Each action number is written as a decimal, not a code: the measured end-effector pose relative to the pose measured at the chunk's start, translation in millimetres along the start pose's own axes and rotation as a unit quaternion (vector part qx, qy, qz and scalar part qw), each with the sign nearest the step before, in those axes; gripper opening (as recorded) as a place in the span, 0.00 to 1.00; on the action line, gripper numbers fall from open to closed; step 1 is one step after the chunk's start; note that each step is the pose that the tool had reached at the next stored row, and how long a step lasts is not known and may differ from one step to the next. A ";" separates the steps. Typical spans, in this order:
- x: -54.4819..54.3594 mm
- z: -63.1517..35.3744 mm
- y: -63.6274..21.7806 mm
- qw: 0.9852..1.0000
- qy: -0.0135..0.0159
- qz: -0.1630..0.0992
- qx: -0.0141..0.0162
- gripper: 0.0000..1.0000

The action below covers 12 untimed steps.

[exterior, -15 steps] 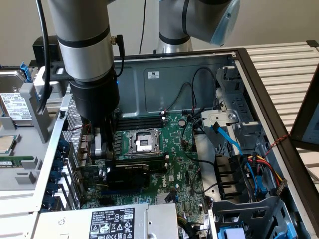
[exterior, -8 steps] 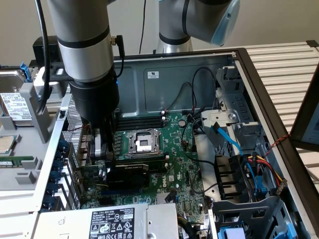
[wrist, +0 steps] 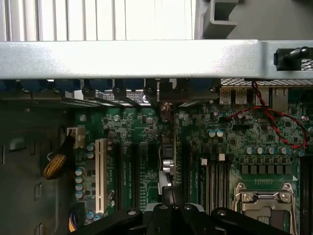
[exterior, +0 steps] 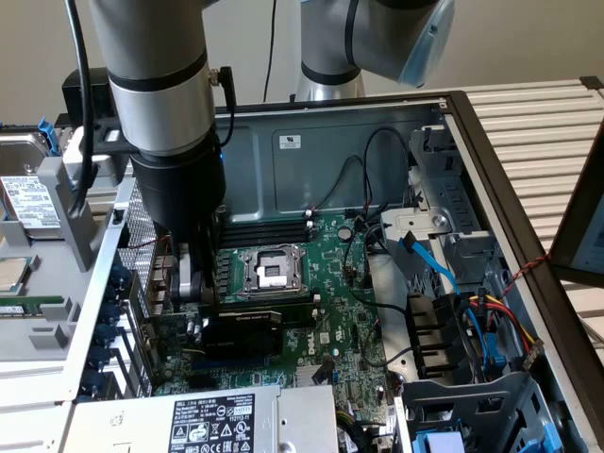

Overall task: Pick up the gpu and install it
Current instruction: 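Press down on the gpu until it lock into place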

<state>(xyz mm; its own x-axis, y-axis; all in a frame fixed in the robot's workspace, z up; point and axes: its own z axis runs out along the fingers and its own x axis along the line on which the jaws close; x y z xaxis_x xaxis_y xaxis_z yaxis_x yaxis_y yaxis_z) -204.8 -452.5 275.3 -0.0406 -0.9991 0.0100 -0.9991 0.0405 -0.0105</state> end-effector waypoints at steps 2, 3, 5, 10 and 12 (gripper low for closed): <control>-0.3 -4.4 0.0 1.000 0.000 0.000 0.001 0.11; -0.7 -4.6 -0.1 1.000 0.000 0.000 0.003 0.11; -1.8 -4.7 0.4 1.000 0.000 0.000 0.005 0.11; -4.6 -3.3 8.0 1.000 0.000 0.000 0.010 0.11; -4.8 -2.2 9.2 1.000 -0.001 0.000 0.012 0.11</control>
<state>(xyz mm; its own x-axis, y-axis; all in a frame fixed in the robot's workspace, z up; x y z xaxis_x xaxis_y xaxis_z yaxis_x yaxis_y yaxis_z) -213.8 -447.3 277.4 -0.0408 -0.9991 0.0087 -0.9986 0.0405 -0.0346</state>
